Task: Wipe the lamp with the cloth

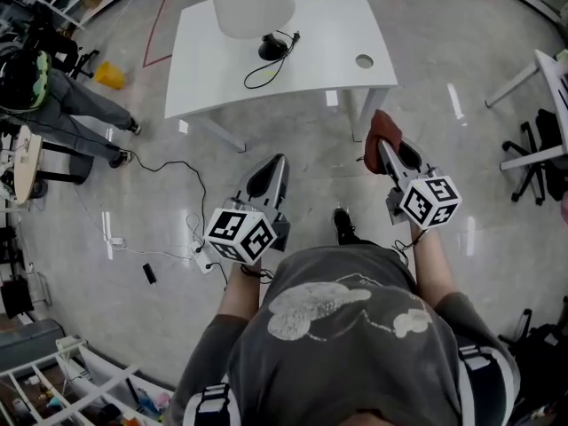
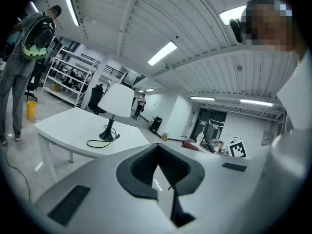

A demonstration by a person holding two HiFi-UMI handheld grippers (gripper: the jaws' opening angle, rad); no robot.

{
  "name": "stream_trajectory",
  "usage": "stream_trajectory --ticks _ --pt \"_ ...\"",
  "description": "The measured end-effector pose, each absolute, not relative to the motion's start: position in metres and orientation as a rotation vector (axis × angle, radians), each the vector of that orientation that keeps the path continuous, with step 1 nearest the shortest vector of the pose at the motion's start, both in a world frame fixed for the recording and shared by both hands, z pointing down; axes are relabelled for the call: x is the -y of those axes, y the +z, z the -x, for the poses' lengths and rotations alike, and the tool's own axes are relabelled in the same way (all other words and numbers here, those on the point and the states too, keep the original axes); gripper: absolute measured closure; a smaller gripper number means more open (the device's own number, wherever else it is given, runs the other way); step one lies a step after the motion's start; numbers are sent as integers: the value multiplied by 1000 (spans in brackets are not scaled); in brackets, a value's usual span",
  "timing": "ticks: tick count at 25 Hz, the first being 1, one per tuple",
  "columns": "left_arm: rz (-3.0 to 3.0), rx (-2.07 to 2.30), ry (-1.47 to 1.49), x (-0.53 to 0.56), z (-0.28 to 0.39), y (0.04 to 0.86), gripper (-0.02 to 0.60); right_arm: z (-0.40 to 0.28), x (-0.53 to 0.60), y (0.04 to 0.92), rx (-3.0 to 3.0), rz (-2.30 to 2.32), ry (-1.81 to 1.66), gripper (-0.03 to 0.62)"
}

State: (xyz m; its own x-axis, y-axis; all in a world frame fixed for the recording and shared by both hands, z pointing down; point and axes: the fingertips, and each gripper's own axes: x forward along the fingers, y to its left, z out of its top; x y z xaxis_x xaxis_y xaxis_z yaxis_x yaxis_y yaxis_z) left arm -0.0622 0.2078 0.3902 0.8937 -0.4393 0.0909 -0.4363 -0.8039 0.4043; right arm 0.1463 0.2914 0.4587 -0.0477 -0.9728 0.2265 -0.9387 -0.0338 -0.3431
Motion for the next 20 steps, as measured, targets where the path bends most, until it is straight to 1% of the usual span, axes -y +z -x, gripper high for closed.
stream_trajectory --ticks 8,14,20 --pt "-2635 752 -34 -191 5 381 574 -218 -297 459 -2150 2077 -652 503" --pt "-2646 816 -23 -174 -16 375 574 -233 -270 454 -2247 2016 -642 503" --pt "-2692 822 -18 -144 -34 367 574 -234 -240 453 -2247 1997 -644 503"
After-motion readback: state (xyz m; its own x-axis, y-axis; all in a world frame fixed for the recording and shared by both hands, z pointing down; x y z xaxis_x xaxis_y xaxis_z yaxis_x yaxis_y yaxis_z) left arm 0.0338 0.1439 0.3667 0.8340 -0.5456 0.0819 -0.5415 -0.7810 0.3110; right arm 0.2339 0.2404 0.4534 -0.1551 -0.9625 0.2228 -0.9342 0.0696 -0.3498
